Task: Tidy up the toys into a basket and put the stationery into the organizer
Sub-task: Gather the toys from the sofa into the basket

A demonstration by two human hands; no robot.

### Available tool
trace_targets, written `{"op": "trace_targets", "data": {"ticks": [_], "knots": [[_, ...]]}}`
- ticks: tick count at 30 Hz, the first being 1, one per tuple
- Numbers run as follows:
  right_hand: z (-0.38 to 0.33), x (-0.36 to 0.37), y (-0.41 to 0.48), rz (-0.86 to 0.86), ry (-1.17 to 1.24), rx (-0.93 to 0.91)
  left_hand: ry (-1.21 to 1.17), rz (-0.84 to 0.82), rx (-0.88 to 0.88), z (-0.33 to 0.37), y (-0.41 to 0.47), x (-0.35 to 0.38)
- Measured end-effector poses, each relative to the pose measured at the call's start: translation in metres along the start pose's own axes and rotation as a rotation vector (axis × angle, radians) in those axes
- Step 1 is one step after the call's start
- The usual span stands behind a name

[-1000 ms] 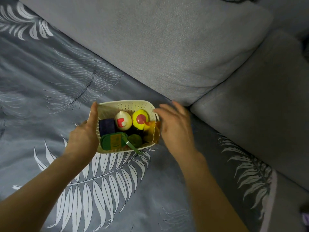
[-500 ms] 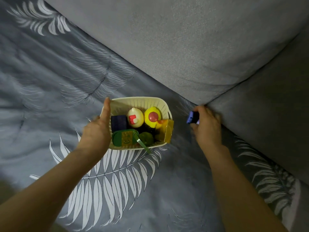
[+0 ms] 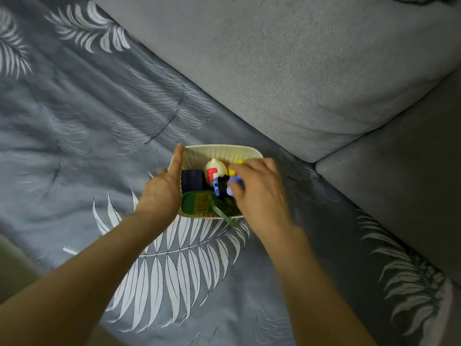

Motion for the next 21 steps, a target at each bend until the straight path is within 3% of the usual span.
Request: {"op": "trace_targets", "data": {"ticks": [2, 3, 5, 8, 17, 21], "knots": [[0.010, -0.006, -0.010, 0.198, 0.064, 0.069, -0.033, -0.001, 0.003, -0.001, -0.001, 0.000], [0.016, -0.007, -0.015, 0.198, 0.111, 0.139, -0.067, 0.000, 0.004, -0.002, -0.002, 0.000], [0.026, -0.005, -0.020, 0.068, 0.214, 0.304, -0.159, 0.010, 0.015, -0.003, -0.006, 0.000], [0.027, 0.005, -0.022, -0.085, 0.274, 0.402, -0.361, 0.019, 0.048, -0.009, -0.014, 0.005], [0.026, 0.030, -0.022, 0.015, 0.853, 0.813, -0.562, -0.080, 0.087, -0.011, -0.016, 0.010], [0.009, 0.016, -0.026, -0.049, 0.933, 0.848, -0.563, -0.135, 0.070, -0.012, -0.026, -0.011]]}}
Point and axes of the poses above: each hand's wrist, its own y-axis towards the middle knuckle, its own x-axis out of the palm, z = x × y, the point moved 2 cm from there along y, towards the middle knuckle, and after that the axes turned 5 degrees about -x, right-handed, at the moved point
